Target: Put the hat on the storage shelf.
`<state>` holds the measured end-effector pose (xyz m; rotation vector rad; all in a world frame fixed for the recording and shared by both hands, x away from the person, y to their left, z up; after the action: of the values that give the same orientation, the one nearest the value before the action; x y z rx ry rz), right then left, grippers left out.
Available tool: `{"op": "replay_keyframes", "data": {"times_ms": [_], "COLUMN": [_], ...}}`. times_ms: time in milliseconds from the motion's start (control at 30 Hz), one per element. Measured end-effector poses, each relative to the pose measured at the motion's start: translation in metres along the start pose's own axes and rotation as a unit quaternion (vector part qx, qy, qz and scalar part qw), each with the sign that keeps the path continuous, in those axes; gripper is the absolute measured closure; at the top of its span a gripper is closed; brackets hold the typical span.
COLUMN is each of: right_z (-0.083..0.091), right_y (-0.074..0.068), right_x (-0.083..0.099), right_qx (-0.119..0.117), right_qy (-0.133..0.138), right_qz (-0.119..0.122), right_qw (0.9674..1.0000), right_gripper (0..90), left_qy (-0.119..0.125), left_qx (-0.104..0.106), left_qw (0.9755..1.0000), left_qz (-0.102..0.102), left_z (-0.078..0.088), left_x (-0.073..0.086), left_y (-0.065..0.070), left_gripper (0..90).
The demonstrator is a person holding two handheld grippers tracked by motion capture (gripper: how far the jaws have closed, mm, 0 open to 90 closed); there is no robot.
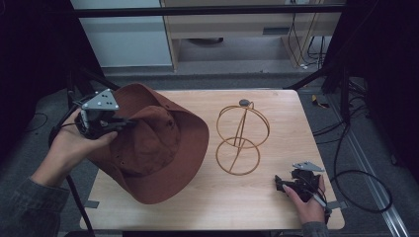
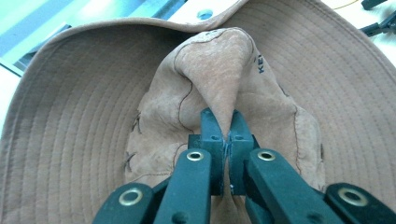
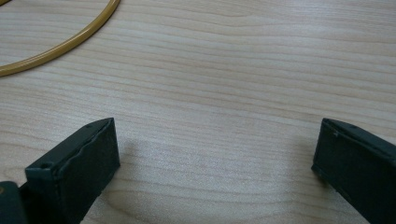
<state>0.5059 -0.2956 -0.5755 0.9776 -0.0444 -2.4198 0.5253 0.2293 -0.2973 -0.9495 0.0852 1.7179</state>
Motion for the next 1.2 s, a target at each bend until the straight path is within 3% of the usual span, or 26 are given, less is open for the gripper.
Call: {"op": "replay_keyframes", "data": {"times_ms": [267, 667, 1000, 1200], "right_z": [0.0, 0.0, 0.0, 0.0], "right_y": [0.0, 0.0, 0.0, 0.0], "right_x": [0.0, 0.0, 0.0, 0.0], "right_qx": [0.001, 0.0, 0.0, 0.0], "right_qy": [0.0, 0.0, -0.001, -0.001], "right_qz": [-0.001, -0.001, -0.001, -0.001], "right_qw": [1.0, 1.0, 1.0, 1.0], "right_gripper": [0.5, 0.5, 0.5, 0.5], "left_qy": [0.023, 0.052, 0.055, 0.049], "left_qx": [-0.012, -0.011, -0.012, 0.005], "left_qw": [0.9996, 0.998, 0.9965, 0.9954], "left_qz": [-0.008, -0.034, -0.062, -0.082], "left_z": [0.021, 0.029, 0.021, 0.009], "left_x": [-0.019, -0.058, -0.098, -0.124], "left_y": [-0.002, 0.004, 0.007, 0.013], "left_gripper": [88.6, 88.6, 88.6, 88.6]}}
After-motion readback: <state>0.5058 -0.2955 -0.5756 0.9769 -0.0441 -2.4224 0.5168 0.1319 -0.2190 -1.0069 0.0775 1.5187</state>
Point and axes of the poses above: each handheld gripper's, and its own axes: z roughly backward along the jaws, x roughly out of its underside, y roughly to its right, the point moved 9 cm from there along -z, roughly forward along the jaws, and after that the axes turned 15 degrees about -z, right-handed, at the moved point
